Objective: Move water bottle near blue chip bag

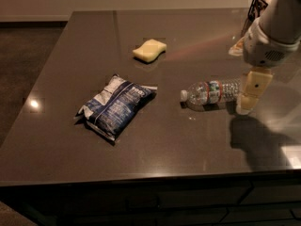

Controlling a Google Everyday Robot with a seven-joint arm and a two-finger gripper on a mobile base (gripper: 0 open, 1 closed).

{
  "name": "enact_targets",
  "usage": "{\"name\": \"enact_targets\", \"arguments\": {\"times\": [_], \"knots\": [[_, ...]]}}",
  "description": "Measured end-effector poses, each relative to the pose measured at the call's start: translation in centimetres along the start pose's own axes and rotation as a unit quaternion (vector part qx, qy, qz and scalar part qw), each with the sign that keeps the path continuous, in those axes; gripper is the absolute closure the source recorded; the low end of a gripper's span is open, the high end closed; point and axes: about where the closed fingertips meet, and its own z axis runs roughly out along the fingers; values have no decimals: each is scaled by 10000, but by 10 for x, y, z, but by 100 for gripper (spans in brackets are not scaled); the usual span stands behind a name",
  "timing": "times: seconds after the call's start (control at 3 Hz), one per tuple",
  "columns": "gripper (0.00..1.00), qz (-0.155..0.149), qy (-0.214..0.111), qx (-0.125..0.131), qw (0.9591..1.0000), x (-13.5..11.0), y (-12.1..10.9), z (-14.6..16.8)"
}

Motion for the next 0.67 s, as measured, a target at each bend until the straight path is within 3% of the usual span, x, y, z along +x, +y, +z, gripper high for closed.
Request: {"name": "enact_targets", "arguments": {"times": [0.67], "knots": [[0,-398,54,-404,9984,13,-20,53]]}}
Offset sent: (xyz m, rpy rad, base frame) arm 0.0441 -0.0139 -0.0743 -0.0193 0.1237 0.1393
